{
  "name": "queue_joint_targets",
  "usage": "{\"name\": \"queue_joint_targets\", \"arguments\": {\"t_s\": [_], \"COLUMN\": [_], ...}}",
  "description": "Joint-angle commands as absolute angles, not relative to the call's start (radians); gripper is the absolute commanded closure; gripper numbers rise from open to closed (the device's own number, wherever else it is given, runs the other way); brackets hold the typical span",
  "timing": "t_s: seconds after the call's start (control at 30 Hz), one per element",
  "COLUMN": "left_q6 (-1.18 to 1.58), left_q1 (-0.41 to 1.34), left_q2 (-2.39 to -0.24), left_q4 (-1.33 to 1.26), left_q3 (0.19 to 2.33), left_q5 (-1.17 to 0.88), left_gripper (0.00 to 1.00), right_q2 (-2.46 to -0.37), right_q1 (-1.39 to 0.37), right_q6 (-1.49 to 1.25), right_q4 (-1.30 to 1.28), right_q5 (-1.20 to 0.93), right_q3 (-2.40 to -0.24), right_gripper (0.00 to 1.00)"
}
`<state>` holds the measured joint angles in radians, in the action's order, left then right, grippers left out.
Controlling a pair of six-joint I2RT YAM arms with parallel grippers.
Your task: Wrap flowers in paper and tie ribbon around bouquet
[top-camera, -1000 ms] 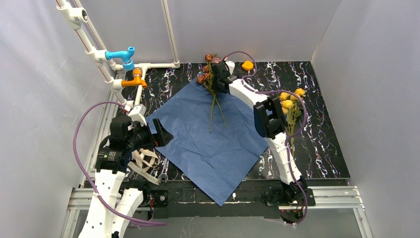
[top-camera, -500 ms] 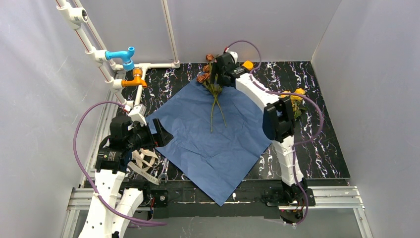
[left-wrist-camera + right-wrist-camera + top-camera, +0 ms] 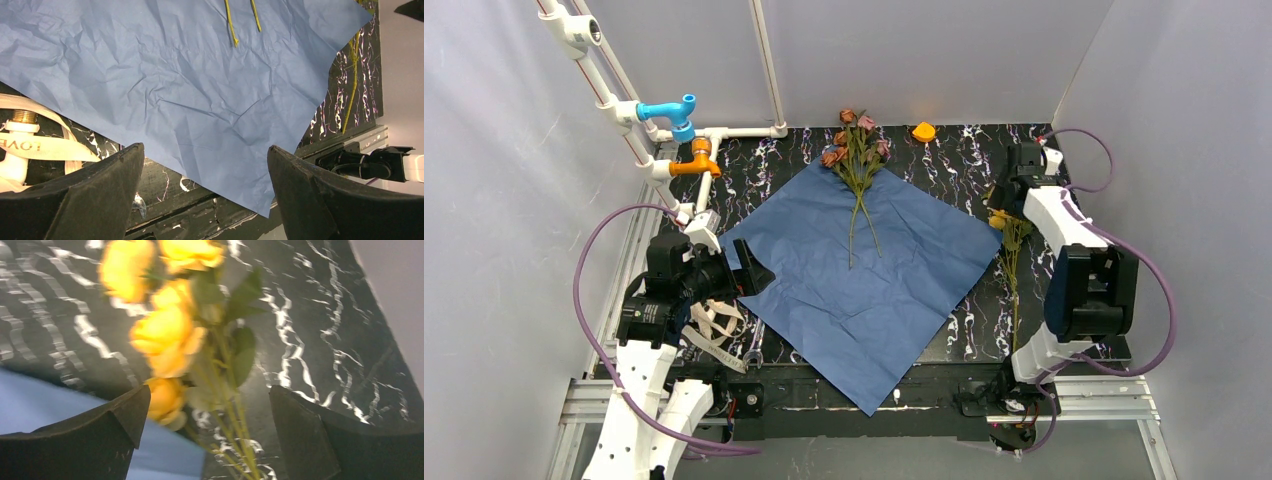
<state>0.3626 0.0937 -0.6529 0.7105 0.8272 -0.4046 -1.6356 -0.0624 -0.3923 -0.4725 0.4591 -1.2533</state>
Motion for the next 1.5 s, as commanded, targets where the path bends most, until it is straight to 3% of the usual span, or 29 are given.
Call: {"name": "queue_joint_targets", "arguments": {"t_s": [0.0, 0.3, 0.47, 0.6, 0.7, 0.77, 0.83, 1.13, 1.47], "left_q6": [0.351, 0.353, 0.355, 0.354, 0.354, 0.354, 0.354, 0.354, 0.354], "left_q1": [0.089, 0.089, 0.089, 0.089, 0.089, 0.089, 0.089, 0.089, 0.089], "left_q2": [-0.649, -0.653, -0.647, -0.653, -0.652, -0.652, -0.653, -0.656, -0.650], "left_q4": [0.706, 0.706, 0.706, 0.707, 0.707, 0.707, 0.707, 0.708, 0.709], "left_q3": [0.822, 0.822, 0.821, 0.822, 0.822, 0.822, 0.822, 0.822, 0.822], "left_q5": [-0.427, -0.425, -0.419, -0.420, -0.419, -0.418, -0.419, -0.417, -0.412], "left_gripper": [0.08, 0.08, 0.08, 0.08, 0.08, 0.08, 0.08, 0.08, 0.08], "right_q2": [-1.623, -1.753, -1.834, -1.850, -1.843, -1.825, -1.801, -1.664, -1.589], "right_q1": [-0.045, 0.099, 0.135, 0.143, 0.145, 0.145, 0.145, 0.143, 0.064], "right_q6": [-0.382, -0.365, -0.372, -0.377, -0.376, -0.376, -0.375, -0.305, -0.305], "right_q4": [-0.458, -0.371, -0.353, -0.335, -0.344, -0.361, -0.392, -0.551, -0.569], "right_q5": [0.593, 0.385, 0.304, 0.241, 0.249, 0.266, 0.291, 0.521, 0.224], "right_q3": [-1.219, -1.164, -1.162, -1.162, -1.176, -1.199, -1.237, -1.580, -1.791], "right_gripper": [0.02, 0.02, 0.14, 0.36, 0.61, 0.85, 0.97, 0.99, 0.99]}}
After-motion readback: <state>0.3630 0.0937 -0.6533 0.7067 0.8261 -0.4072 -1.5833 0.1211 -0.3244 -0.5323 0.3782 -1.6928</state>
